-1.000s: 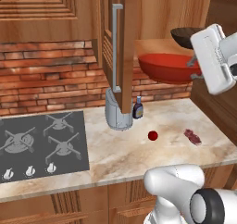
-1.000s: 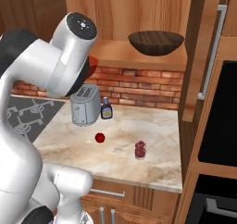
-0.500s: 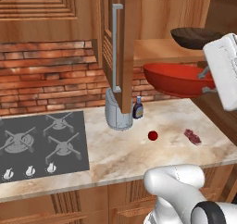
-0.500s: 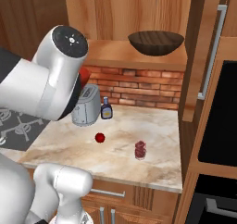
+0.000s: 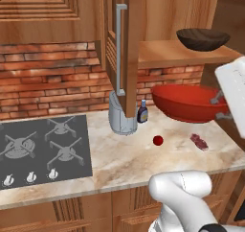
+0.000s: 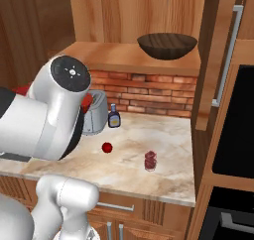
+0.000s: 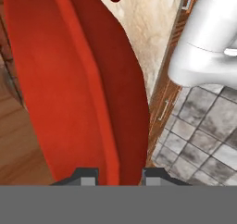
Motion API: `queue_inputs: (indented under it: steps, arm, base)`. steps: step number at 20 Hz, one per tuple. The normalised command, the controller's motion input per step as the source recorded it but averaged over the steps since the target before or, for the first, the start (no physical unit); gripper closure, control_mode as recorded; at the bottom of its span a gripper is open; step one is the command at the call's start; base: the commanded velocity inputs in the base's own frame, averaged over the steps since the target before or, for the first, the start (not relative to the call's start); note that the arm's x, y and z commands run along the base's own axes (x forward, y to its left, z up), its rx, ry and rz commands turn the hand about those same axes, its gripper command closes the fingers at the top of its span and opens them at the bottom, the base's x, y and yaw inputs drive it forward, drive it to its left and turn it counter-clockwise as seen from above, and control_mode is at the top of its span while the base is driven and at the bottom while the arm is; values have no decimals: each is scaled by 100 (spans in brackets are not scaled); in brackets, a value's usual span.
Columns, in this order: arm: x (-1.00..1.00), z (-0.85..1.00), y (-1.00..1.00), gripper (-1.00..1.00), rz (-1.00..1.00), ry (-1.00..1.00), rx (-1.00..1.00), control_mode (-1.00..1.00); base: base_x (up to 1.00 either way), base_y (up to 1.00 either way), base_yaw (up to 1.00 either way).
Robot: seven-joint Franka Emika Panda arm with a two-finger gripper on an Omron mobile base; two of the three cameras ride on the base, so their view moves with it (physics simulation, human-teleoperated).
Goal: Pick both bowls and place them on the counter. Then place the apple in one bowl and place the steak in the other bowl.
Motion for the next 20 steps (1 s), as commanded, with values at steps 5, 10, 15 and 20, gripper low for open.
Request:
queue_inputs:
  steps: [5, 10, 15, 20]
  arm:
    - [-1, -44, -1, 100, 14, -1, 0, -100]
    - [2, -33, -3, 100, 20, 4, 2, -100]
    - [18, -31, -1, 100, 22, 14, 3, -100]
    - [29, -15, -4, 100, 21, 13, 2, -100]
  base:
    - [0, 0, 0]
    - [0, 0, 0]
    - [0, 0, 0]
    - [0, 0, 0]
